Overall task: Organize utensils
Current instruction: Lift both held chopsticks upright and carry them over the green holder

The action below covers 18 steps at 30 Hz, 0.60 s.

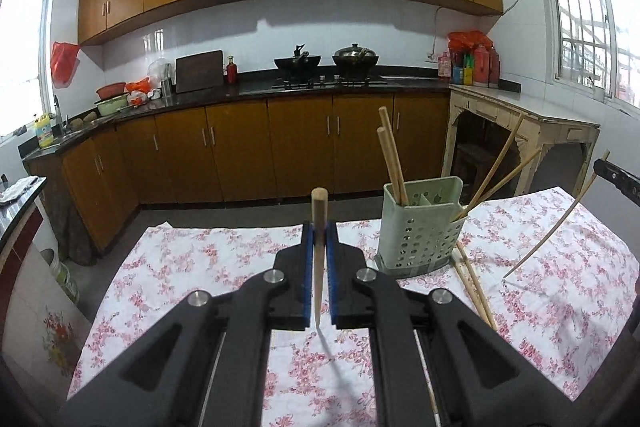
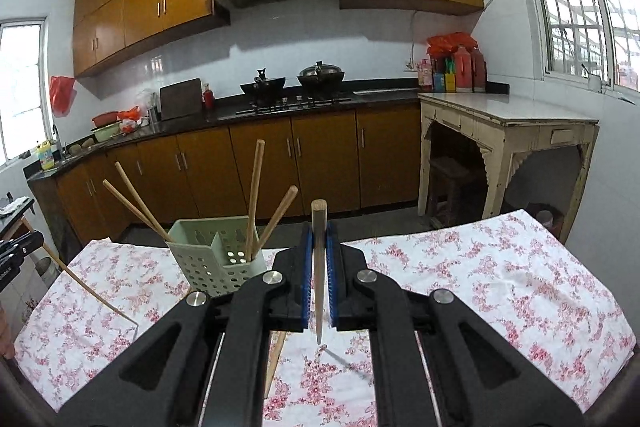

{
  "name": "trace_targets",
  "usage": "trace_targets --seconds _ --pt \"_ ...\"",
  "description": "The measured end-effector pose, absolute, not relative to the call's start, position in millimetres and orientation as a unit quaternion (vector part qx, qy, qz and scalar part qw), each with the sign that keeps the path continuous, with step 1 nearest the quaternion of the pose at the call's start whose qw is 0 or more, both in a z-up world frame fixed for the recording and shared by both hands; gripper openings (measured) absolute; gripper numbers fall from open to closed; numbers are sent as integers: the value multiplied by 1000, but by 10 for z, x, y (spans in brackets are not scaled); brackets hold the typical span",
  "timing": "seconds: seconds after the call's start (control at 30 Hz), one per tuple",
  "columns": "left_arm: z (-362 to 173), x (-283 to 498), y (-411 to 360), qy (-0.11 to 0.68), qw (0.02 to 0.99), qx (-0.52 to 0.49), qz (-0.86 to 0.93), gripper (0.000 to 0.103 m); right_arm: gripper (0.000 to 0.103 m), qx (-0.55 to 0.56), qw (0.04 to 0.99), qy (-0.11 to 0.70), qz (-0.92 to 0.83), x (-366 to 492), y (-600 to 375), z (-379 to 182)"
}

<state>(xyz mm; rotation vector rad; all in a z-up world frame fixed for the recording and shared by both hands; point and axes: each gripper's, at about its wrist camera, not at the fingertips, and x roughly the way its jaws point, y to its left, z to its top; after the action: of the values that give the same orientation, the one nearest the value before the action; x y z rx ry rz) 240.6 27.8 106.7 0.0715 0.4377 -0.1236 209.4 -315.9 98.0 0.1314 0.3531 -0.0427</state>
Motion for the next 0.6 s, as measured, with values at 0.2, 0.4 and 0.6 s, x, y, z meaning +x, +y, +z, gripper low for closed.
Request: trace_targets --seconds 0.2,0.4,0.6 --pt "1293 2387 198 202 976 27 -82 7 7 78 981 177 10 2130 -3139 1274" --pt "1634 2359 25 180 976 6 -121 7 7 89 980 171 53 2164 -3055 1553" --pt "1979 2428 -230 155 977 -12 -143 7 7 83 983 148 73 2239 -2901 1814"
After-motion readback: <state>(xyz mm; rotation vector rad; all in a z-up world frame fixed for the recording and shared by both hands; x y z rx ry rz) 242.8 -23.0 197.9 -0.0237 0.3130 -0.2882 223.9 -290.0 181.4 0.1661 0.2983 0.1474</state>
